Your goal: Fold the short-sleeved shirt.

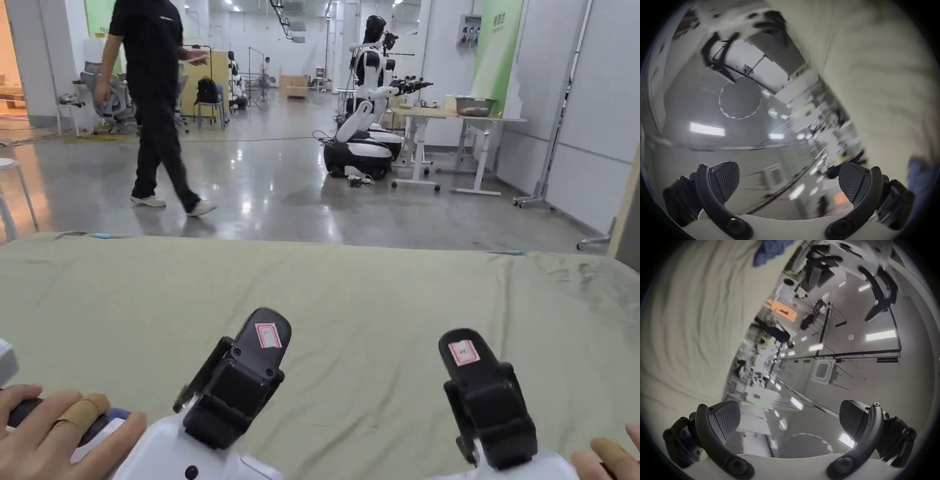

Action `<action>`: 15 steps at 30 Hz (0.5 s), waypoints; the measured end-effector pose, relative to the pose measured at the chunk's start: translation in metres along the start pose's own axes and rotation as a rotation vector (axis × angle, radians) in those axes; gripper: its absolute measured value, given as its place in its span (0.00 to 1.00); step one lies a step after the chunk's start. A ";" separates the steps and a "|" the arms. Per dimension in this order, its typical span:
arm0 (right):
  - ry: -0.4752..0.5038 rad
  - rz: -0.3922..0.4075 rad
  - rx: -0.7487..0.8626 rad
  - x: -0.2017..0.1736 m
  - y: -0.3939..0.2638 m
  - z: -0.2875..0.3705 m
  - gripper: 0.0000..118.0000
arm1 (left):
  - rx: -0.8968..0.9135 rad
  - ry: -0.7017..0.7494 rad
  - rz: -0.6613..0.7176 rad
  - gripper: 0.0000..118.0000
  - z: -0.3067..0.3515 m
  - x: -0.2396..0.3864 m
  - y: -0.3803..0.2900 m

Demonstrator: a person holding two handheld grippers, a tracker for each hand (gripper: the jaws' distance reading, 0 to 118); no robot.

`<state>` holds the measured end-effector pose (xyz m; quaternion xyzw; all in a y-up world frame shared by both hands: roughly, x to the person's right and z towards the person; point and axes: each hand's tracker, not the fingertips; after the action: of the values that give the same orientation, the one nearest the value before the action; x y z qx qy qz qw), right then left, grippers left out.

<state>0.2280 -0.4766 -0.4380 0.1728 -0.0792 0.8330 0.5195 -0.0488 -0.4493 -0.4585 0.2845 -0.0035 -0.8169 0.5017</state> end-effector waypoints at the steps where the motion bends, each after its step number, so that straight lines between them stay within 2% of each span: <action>1: 0.049 -0.147 -0.010 0.007 0.002 0.000 1.00 | 0.010 -0.056 0.133 1.00 0.002 -0.008 0.000; 2: 0.084 -0.267 -0.027 0.013 -0.001 0.000 1.00 | -0.008 -0.076 0.210 1.00 0.002 -0.013 0.000; 3: 0.101 -0.381 -0.064 0.018 -0.001 -0.002 1.00 | -0.072 -0.036 0.253 1.00 0.000 -0.016 0.003; 6: 0.065 -0.625 -0.183 0.035 -0.010 -0.012 1.00 | -0.205 0.065 0.327 1.00 -0.011 -0.024 0.001; 7: 0.055 -0.718 -0.218 0.042 -0.015 -0.016 1.00 | -0.255 0.091 0.386 1.00 -0.012 -0.030 -0.005; 8: 0.042 -0.852 -0.263 0.051 -0.021 -0.019 1.00 | -0.315 0.113 0.509 1.00 -0.016 -0.040 -0.009; 11: 0.016 -1.349 -0.383 0.076 -0.046 -0.024 1.00 | -0.449 0.137 1.067 1.00 -0.023 -0.084 -0.027; 13: 0.015 -1.729 -0.338 0.083 -0.069 -0.017 1.00 | -0.453 0.120 1.548 1.00 -0.021 -0.099 -0.049; 14: -0.008 -1.866 -0.300 0.083 -0.075 -0.012 1.00 | -0.441 0.119 1.754 1.00 -0.019 -0.100 -0.058; 15: -0.054 -1.997 -0.269 0.083 -0.083 -0.006 1.00 | -0.419 0.123 1.999 1.00 -0.015 -0.072 -0.071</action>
<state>0.2674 -0.3684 -0.4171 0.1188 -0.0030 -0.0037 0.9929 -0.0759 -0.3509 -0.4586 0.0997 -0.0706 0.0069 0.9925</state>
